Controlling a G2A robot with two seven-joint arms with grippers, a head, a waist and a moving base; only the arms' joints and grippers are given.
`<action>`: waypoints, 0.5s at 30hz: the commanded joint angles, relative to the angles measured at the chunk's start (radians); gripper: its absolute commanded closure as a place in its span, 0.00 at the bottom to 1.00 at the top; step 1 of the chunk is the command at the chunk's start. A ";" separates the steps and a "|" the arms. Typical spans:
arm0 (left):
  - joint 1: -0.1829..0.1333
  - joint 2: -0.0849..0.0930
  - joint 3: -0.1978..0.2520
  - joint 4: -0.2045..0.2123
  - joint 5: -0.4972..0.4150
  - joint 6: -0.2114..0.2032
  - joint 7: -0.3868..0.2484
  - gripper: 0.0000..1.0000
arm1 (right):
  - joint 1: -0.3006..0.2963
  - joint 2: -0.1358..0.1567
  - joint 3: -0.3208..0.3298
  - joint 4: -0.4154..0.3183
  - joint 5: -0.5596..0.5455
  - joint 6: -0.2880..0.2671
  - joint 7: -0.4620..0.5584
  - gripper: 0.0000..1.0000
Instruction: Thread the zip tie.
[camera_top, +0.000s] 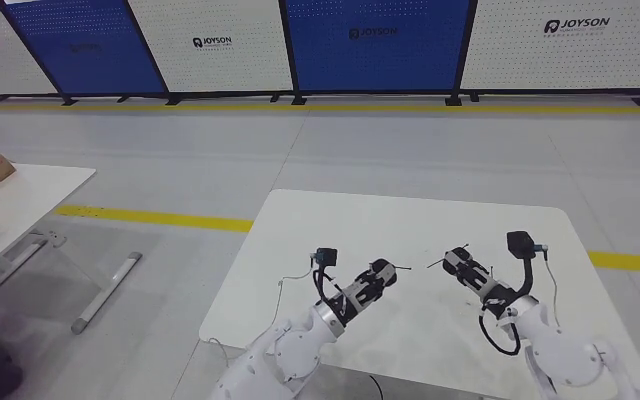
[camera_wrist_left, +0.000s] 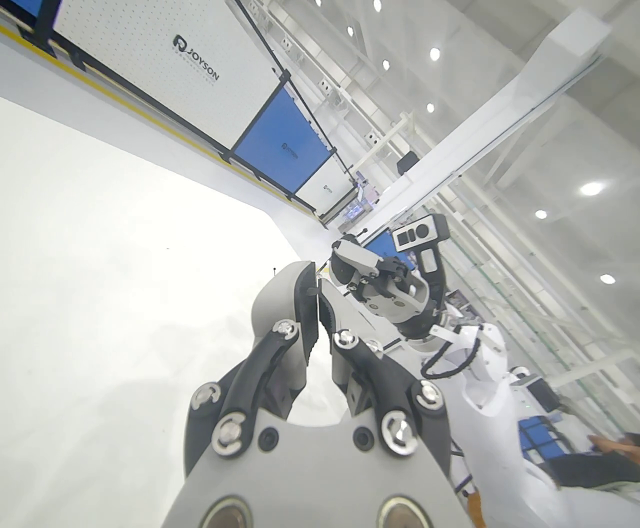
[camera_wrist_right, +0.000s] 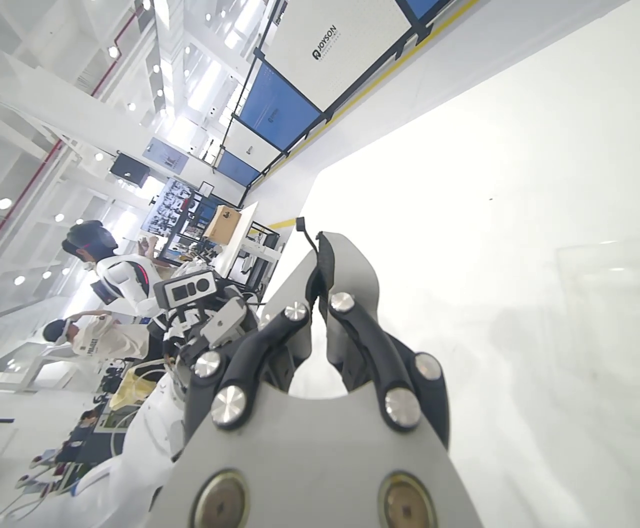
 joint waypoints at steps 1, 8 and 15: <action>-0.005 0.006 -0.026 0.008 -0.061 -0.025 -0.060 1.00 | 0.000 0.000 0.000 0.000 0.000 0.000 0.000 1.00; -0.023 0.008 -0.037 0.034 -0.063 0.001 -0.065 1.00 | 0.000 0.000 0.000 0.000 0.000 0.000 0.000 1.00; -0.023 0.008 -0.037 0.034 -0.063 0.001 -0.065 1.00 | -0.011 -0.003 -0.007 -0.013 0.024 -0.023 -0.018 1.00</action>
